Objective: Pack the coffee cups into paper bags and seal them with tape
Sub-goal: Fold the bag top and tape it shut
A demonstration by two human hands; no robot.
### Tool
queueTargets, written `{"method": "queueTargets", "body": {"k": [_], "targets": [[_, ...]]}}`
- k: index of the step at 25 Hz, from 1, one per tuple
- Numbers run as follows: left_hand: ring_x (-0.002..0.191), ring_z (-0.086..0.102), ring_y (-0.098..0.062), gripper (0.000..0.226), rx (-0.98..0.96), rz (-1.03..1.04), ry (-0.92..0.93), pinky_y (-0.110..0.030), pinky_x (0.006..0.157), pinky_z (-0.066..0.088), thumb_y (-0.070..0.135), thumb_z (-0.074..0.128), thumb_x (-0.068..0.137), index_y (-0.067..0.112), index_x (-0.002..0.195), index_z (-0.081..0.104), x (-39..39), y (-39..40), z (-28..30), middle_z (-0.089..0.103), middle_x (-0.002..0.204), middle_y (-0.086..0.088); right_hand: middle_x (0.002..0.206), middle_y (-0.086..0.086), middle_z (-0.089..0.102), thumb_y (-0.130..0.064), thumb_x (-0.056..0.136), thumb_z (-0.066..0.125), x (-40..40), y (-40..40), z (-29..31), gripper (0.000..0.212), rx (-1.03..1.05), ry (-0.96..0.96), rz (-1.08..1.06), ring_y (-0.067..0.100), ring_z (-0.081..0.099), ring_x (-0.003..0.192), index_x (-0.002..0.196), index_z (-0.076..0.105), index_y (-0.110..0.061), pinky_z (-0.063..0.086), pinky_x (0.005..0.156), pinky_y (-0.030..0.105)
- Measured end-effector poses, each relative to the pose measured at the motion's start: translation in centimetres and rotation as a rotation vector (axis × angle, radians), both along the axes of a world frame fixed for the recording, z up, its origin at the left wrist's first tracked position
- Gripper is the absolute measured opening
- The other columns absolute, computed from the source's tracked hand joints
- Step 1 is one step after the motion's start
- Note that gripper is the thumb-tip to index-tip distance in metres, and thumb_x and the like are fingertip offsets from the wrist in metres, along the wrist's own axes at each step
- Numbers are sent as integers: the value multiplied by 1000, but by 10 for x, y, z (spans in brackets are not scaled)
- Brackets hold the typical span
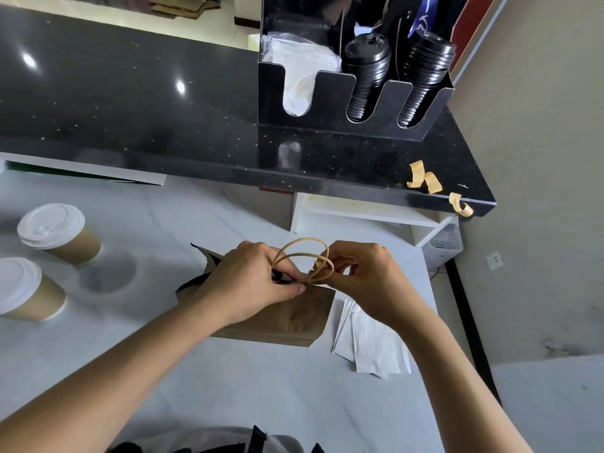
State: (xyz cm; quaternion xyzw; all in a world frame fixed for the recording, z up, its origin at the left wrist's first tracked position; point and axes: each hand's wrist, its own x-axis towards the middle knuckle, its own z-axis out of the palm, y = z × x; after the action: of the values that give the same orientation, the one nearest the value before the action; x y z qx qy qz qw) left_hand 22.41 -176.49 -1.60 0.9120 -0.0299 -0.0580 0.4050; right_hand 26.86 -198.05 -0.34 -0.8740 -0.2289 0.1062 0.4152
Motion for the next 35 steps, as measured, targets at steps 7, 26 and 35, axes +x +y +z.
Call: {"method": "queueTargets", "body": {"k": [7, 26, 35], "targets": [[83, 64, 3, 12, 2, 6, 9, -20, 70, 45, 40, 84, 78, 44, 89, 80, -1, -1, 3, 70, 78, 27, 76, -21, 70, -21, 91, 77, 3, -4, 15, 17, -108, 1, 143, 2, 67, 83, 84, 72, -35, 45, 69, 8], [87, 57, -6, 22, 59, -142, 54, -30, 71, 41, 37, 73, 87, 55, 76, 68, 4, -5, 11, 59, 84, 22, 75, -14, 71, -17, 81, 83, -10, -2, 16, 15, -47, 164, -11, 2, 62, 71, 75, 72, -26, 42, 64, 6], [95, 57, -5, 16, 66, -99, 45, -33, 81, 49, 37, 71, 87, 48, 97, 77, 3, -7, 8, 65, 94, 20, 90, -24, 64, -20, 80, 83, -40, 0, -6, 19, -68, -162, -166, 8, 59, 89, 79, 67, -30, 35, 76, 18]]}}
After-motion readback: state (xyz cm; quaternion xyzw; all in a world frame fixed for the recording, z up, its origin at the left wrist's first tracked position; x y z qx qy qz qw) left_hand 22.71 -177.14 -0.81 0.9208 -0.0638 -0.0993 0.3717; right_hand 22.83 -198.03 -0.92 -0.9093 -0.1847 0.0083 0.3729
